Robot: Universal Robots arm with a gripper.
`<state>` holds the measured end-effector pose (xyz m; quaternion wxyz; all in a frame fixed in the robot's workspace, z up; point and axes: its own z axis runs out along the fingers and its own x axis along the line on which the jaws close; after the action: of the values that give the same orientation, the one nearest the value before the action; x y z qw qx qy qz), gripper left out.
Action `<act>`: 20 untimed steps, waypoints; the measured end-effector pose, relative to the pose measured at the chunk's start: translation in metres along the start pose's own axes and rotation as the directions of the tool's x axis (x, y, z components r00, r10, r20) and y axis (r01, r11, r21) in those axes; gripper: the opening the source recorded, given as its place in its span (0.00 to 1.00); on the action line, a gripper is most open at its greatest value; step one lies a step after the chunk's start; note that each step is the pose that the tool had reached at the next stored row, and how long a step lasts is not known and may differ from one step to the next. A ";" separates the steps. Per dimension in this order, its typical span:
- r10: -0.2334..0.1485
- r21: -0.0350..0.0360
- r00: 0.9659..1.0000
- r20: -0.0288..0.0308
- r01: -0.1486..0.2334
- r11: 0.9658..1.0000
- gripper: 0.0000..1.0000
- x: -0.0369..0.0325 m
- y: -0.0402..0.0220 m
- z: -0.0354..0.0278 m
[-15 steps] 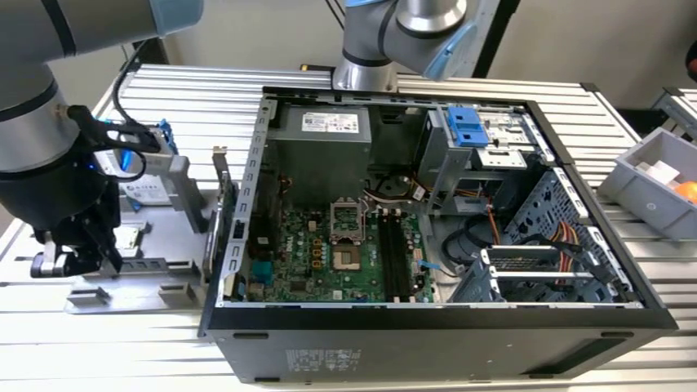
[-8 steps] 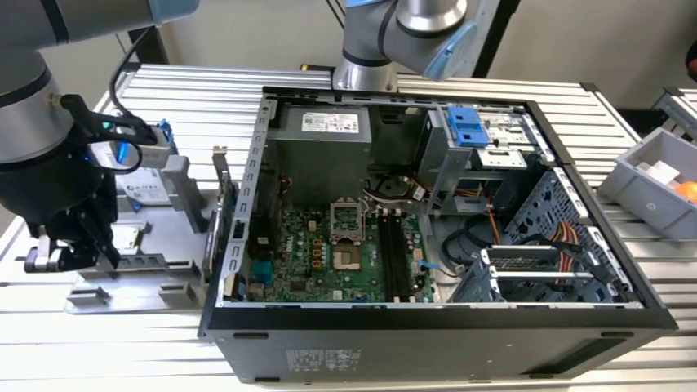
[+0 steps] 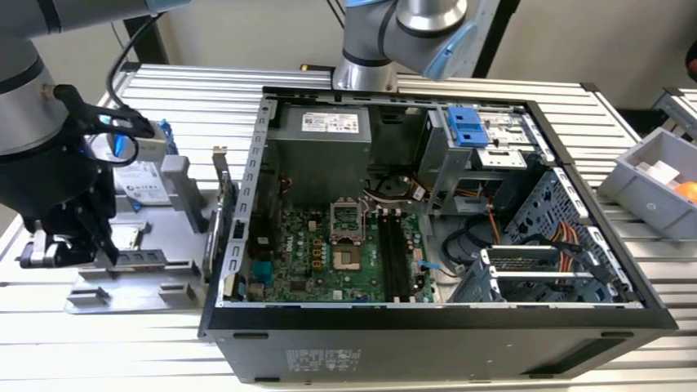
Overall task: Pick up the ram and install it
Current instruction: 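Pick up the ram and move it above insertion slot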
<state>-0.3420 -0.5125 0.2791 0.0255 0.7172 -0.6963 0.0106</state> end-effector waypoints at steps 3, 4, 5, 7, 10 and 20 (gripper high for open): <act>0.000 0.003 1.000 0.001 0.000 1.000 0.00 0.0000 0.0001 -0.0036; 0.000 0.004 1.000 0.002 0.000 1.000 0.00 0.0001 0.0001 -0.0048; 0.000 0.004 1.000 0.002 0.000 1.000 0.00 0.0001 0.0002 -0.0063; 0.000 0.004 1.000 0.002 0.000 1.000 0.00 0.0002 0.0002 -0.0092; 0.000 0.004 1.000 0.002 0.000 1.000 0.00 0.0004 0.0003 -0.0145; 0.000 0.004 1.000 0.002 0.000 1.000 0.00 0.0011 0.0009 -0.0325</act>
<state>-0.3422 -0.5120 0.3116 0.0234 0.7172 -0.6964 0.0113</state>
